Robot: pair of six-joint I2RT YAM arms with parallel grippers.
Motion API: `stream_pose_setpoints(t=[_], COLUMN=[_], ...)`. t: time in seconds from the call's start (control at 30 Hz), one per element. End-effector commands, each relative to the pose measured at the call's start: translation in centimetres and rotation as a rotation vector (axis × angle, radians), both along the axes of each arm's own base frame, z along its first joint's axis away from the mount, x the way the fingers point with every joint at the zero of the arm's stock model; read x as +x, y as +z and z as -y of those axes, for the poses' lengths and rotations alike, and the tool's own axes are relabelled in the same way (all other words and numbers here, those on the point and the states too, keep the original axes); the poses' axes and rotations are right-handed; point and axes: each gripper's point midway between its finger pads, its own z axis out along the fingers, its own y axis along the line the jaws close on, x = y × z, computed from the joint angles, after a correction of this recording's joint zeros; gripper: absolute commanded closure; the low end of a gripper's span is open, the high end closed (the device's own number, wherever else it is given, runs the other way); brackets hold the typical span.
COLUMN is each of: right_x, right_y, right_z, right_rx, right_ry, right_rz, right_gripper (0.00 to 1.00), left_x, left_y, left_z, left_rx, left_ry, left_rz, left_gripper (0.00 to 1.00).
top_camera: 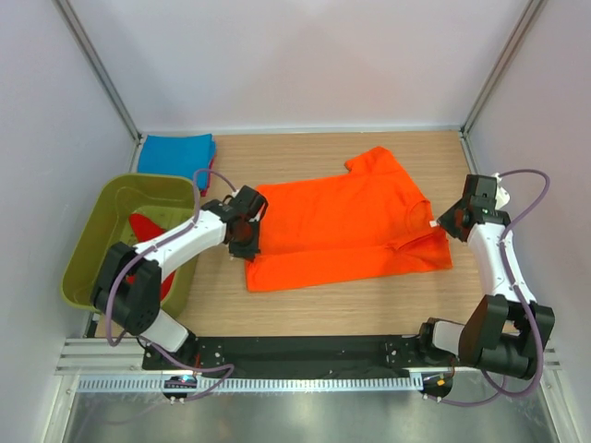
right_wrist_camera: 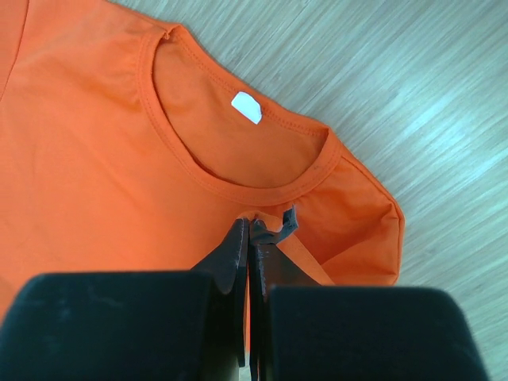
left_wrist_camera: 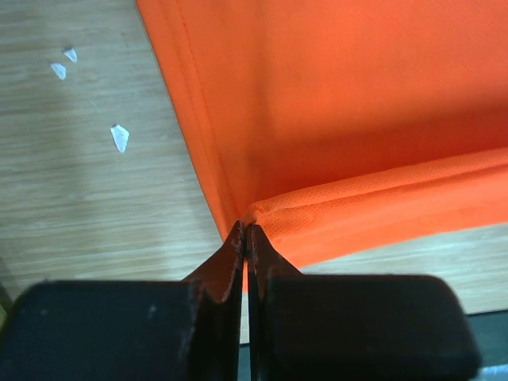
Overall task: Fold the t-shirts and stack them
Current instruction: Fold the tshirt
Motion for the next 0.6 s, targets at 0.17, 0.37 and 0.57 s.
stream_pose_setpoints(t=[0.17, 0.37, 0.57], right_x=[2.3, 2.8, 3.6], right_y=[1.0, 0.3, -0.5], right_z=[1.5, 1.5, 1.1], right_rx=[-0.049, -0.039, -0.005], right_ry=[-0.014, -0.020, -0.013], right_rz=[0.030, 0.017, 0.021], right_gripper=[0.99, 0.99, 0.98], left_x=[1.6, 2.3, 2.5], left_y=[-0.8, -1.0, -1.7], left_z=[-0.6, -0.5, -1.6], left_rx=[0.091, 0.111, 0.190], left_ry=[0.030, 0.032, 0.054], left_rz=[-0.013, -0.017, -0.037], left_gripper=[1.00, 0.99, 0.88])
